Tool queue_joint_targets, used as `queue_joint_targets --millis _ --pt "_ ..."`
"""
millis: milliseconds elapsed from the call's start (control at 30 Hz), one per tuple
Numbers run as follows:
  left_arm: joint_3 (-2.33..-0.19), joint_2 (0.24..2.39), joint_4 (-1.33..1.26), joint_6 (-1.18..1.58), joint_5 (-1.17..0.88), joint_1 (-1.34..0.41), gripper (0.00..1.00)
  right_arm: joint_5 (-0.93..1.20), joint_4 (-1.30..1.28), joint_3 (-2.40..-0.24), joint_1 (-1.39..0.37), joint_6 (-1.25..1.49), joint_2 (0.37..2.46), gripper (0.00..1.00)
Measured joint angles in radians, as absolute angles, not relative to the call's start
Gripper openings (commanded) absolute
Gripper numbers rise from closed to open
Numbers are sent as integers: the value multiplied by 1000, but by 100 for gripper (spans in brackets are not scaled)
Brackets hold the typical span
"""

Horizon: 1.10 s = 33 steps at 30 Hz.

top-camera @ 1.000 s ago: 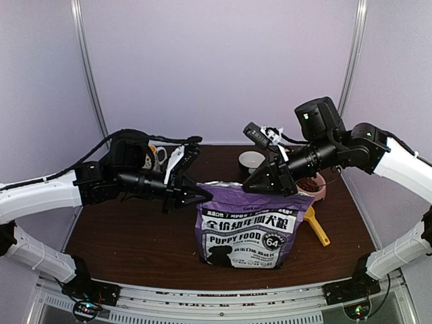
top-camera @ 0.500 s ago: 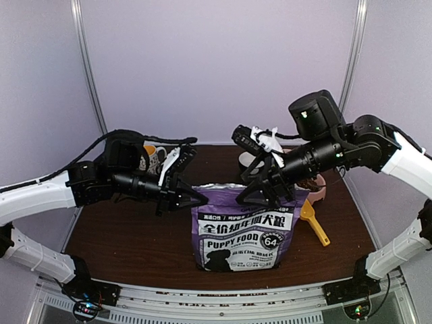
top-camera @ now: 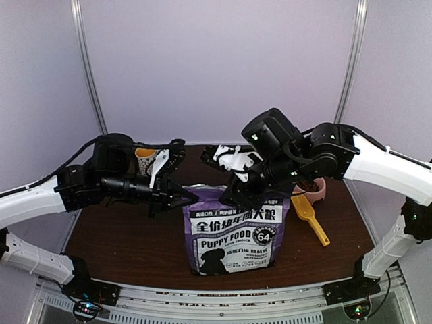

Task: Serve the pet food
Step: Pass from the left arm to the right, then adjust the pet food bag at the center of the board.

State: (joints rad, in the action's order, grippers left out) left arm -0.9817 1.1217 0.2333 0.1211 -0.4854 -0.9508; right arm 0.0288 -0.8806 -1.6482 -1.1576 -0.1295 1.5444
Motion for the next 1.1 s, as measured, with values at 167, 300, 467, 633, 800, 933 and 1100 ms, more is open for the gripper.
queue_joint_targets --millis 167,300,467,633,800,933,1100 --pt "-948 1079 216 121 -430 -951 13 -3 -833 -1576 -1161 -115 1506 0" --pt "-940 1071 185 117 -437 -950 44 -6 -831 -1562 -1158 -118 1493 0" --pt "-875 1051 111 126 -446 -958 86 -5 -842 -1547 -1145 -112 1468 0" --pt "-780 1081 71 141 -442 -963 97 22 -835 -1521 -1143 -105 1442 0" --pt "-759 1144 11 154 -441 -970 97 51 -834 -1507 -1143 -104 1427 0" --pt "-757 1176 -36 165 -409 -986 84 56 -825 -1500 -1143 -101 1423 0" --pt "-735 1171 -59 194 -232 -1034 58 56 -818 -1491 -1143 -100 1412 0"
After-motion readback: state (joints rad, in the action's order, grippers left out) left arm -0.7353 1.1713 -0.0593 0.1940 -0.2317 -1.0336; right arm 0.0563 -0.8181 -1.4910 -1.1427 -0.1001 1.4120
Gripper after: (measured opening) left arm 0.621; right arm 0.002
